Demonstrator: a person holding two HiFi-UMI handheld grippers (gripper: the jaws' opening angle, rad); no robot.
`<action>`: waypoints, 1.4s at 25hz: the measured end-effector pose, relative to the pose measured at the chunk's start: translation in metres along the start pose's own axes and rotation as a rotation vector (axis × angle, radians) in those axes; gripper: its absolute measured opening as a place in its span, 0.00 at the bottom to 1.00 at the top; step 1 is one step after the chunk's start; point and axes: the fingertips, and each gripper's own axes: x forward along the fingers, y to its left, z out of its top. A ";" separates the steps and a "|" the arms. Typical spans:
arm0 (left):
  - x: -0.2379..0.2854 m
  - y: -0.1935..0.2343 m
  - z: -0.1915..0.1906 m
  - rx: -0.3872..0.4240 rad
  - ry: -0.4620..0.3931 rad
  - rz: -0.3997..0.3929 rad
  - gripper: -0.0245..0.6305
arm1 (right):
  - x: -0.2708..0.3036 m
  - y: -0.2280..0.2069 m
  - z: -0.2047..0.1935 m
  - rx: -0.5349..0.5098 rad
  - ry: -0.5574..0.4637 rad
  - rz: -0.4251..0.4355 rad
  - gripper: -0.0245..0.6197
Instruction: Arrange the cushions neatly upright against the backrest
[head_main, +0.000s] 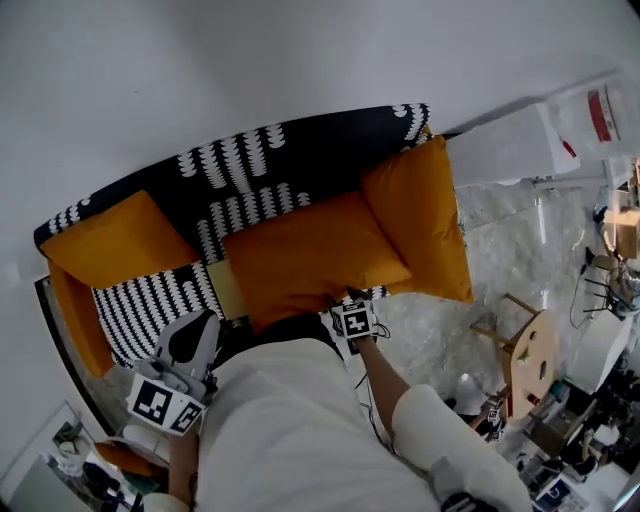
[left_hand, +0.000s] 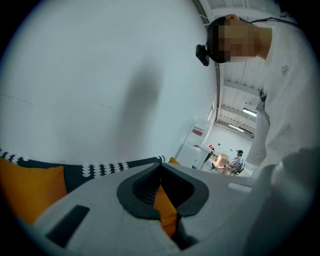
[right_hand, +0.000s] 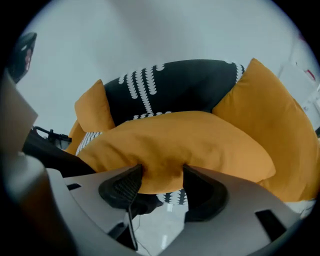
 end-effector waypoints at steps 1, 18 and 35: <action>-0.001 0.000 0.000 0.000 0.002 0.005 0.06 | 0.003 0.000 0.002 -0.030 0.011 -0.017 0.40; -0.003 0.004 -0.002 -0.026 -0.018 0.068 0.06 | -0.018 0.016 0.088 0.116 -0.045 0.100 0.05; -0.028 0.029 -0.003 -0.087 -0.089 0.163 0.05 | -0.017 0.036 0.204 0.329 -0.121 0.189 0.05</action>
